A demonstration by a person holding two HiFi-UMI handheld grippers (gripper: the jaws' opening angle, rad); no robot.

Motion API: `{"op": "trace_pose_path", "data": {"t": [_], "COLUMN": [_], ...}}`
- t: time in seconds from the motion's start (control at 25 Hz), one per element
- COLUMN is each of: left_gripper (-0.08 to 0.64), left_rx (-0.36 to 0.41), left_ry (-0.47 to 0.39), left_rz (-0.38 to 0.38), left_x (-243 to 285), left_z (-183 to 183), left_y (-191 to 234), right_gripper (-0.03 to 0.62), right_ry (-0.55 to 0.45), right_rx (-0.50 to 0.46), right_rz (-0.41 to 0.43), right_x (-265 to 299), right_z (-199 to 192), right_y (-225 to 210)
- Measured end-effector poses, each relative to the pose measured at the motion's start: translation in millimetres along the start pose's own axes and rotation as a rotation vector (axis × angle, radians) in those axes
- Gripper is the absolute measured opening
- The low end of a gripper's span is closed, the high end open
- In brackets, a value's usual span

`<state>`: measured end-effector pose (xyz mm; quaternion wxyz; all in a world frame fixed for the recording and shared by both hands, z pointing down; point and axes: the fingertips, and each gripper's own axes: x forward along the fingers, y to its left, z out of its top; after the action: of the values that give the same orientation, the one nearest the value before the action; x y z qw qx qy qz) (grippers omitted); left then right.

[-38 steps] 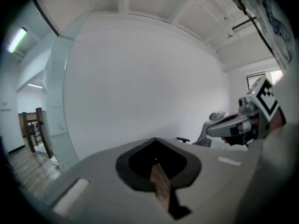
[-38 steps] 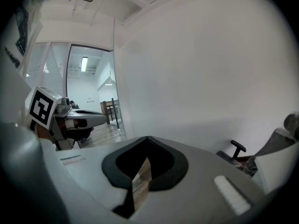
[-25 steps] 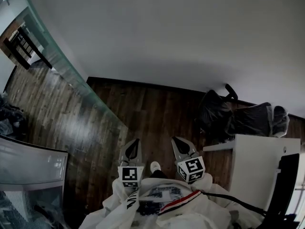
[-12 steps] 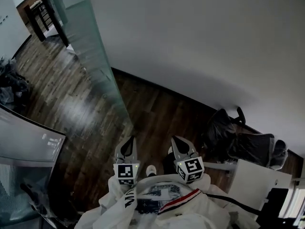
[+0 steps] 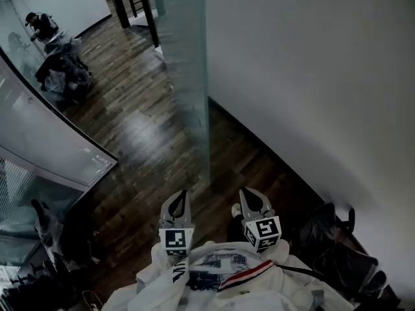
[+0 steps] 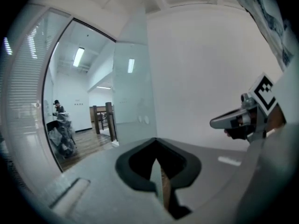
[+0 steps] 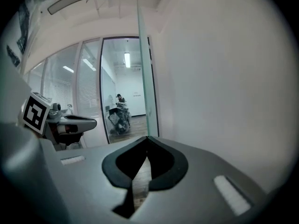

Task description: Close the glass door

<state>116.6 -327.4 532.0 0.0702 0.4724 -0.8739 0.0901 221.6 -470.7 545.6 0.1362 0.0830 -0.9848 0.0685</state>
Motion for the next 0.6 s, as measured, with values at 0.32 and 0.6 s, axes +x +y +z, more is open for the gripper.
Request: {"op": "trace_pose_path", "data": {"t": [0.32, 0.6], "left_gripper": [0.002, 0.002], "left_rx": [-0.03, -0.013], "left_ry": [0.014, 0.028], "left_rz": [0.207, 0.362], "left_x": [35, 60], "left_z": [39, 36], "left_y": [18, 21], "right_gripper": [0.006, 0.006], "right_ry": [-0.106, -0.1], "right_rx": [-0.002, -0.036], "right_rz": [0.235, 0.401], "right_x": [65, 114], "right_z": [61, 72], "right_y": [-32, -52]}}
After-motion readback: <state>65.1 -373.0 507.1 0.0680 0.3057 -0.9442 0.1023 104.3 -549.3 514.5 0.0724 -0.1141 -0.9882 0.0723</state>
